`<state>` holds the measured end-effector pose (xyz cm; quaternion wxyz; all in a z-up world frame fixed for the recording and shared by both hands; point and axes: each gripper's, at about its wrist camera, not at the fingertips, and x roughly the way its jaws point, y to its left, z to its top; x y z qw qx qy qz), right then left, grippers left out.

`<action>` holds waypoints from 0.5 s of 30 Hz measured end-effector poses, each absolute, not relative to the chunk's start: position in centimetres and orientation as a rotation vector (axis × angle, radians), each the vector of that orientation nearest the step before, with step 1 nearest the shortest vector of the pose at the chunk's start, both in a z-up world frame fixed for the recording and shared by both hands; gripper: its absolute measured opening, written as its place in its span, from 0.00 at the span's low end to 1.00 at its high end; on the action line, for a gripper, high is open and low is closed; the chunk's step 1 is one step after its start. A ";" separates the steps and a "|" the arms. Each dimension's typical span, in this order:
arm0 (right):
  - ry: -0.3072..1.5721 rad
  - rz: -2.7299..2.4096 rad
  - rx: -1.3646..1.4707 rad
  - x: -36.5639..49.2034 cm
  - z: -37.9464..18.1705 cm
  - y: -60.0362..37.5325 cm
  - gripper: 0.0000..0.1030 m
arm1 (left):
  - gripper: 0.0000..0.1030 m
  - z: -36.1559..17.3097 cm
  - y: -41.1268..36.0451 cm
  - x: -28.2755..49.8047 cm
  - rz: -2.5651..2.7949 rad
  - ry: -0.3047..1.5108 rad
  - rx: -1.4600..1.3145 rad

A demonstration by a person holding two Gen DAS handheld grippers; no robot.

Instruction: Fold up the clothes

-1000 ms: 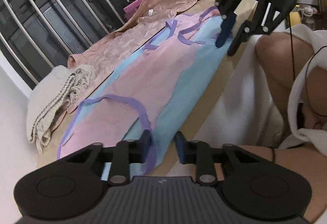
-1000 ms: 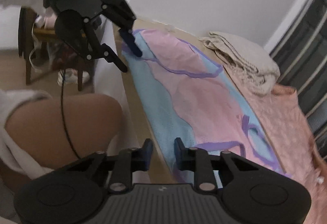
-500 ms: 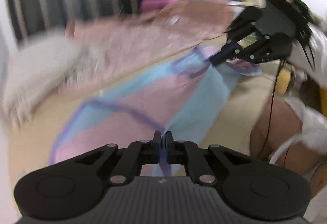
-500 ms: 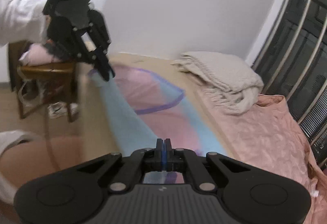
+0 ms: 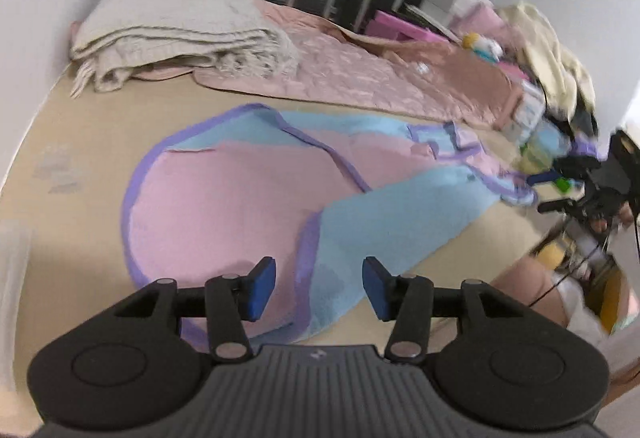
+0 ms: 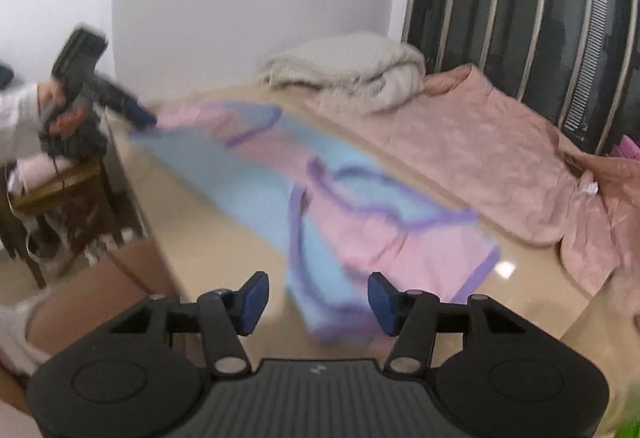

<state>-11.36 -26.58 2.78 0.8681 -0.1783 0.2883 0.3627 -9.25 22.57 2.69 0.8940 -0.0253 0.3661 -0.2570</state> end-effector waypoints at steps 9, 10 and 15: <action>0.695 0.787 -0.300 -9.9 2.8 -27.3 0.04 | 0.25 1.9 22.4 -9.8 -0.466 0.731 0.058; 0.694 0.797 -0.303 -9.7 3.7 -27.7 0.04 | 0.23 2.0 22.5 -9.6 -0.461 0.736 0.064; 0.675 0.708 -0.414 -7.8 7.0 -27.9 0.06 | 0.21 2.2 23.1 -7.8 -0.416 0.748 0.080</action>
